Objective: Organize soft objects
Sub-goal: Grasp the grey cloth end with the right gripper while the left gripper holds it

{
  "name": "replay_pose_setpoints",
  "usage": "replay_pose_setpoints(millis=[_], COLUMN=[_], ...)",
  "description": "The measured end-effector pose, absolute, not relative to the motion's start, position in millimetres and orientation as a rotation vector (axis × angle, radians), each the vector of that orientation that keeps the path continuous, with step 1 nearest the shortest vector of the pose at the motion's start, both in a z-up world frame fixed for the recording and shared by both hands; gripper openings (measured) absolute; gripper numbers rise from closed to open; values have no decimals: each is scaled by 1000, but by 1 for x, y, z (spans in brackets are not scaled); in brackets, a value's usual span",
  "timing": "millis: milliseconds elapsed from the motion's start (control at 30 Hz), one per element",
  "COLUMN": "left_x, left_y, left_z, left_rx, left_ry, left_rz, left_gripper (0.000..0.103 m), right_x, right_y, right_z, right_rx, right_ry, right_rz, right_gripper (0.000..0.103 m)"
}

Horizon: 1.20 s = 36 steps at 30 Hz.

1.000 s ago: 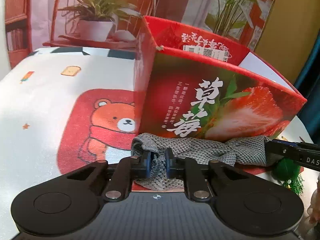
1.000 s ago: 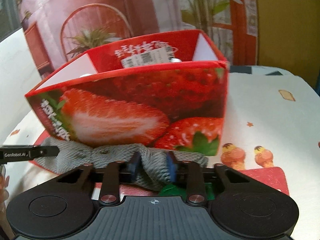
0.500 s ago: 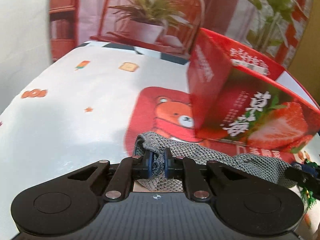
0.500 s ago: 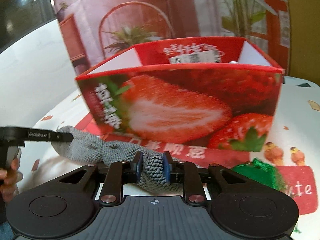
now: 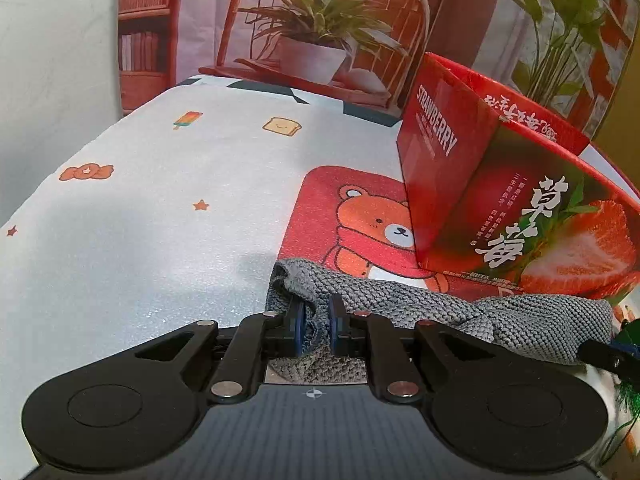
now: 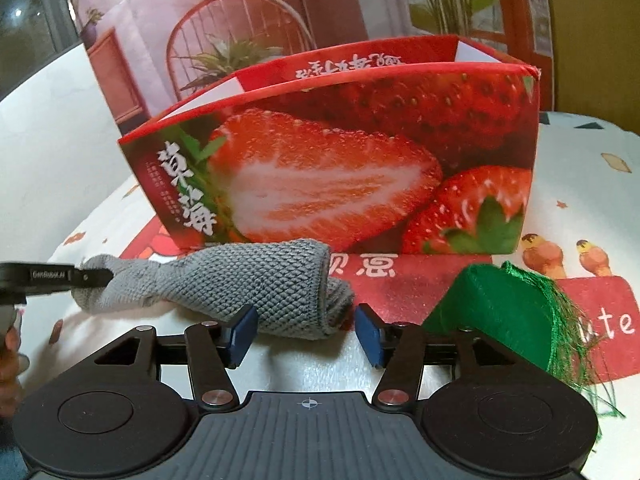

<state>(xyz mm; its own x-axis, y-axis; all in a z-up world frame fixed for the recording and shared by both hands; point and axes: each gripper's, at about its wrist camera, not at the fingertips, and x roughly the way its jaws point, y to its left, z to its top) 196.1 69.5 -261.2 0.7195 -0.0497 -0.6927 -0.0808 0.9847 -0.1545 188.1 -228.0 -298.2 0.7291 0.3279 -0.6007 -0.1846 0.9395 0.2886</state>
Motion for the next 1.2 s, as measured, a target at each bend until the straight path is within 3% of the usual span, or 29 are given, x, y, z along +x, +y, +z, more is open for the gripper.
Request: replay_pose_setpoints(millis=[167,300,867,900,1033,1167,1200], left_x=[195,195,196,196,195,194,193], left_y=[69,68,77,76,73,72,72], left_z=[-263,-263,-263,-263,-260,-260,-259], left_rx=[-167,-161,-223,-221,-202,-196,-195], left_ry=[764,762,750,750,741,742,741], left_rz=[15,14,16,18,34,34,41], left_gripper=[14,14,20,21,44,46,53], right_x=[201,208,202,202,202,202,202], right_y=[-228,-226,-226,-227,-227,-227,-227], right_z=[-296,-298,-309,-309,-309,-309,-309], right_rx=[278,267,239,242,234,227,227], right_ry=[685,679,663,663,661,661,661], right_rz=[297,287,297,299,296,295,296], right_gripper=[60,58,31,31,31,31,31])
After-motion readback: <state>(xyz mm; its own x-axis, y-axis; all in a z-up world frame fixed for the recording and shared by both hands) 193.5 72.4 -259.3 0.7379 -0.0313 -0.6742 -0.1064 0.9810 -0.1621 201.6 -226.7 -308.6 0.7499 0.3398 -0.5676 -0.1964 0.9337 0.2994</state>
